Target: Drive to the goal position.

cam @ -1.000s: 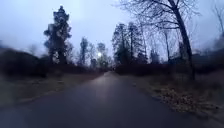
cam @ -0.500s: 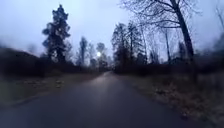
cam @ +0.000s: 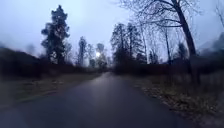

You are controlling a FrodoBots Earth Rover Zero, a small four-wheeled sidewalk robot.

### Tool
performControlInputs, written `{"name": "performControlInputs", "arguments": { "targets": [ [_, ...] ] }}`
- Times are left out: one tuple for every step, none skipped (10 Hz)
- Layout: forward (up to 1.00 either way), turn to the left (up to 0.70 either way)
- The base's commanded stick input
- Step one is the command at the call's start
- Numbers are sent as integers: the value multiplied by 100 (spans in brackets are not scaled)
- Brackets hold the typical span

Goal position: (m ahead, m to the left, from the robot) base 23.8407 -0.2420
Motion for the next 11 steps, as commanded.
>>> {"name": "performControlInputs", "arguments": {
  "targets": [
    [70,0],
    [70,0],
    [70,0],
    [70,0],
    [70,0],
    [70,0],
    [70,0],
    [70,0],
    [70,0],
    [70,0],
    [70,0]
  ]
}}
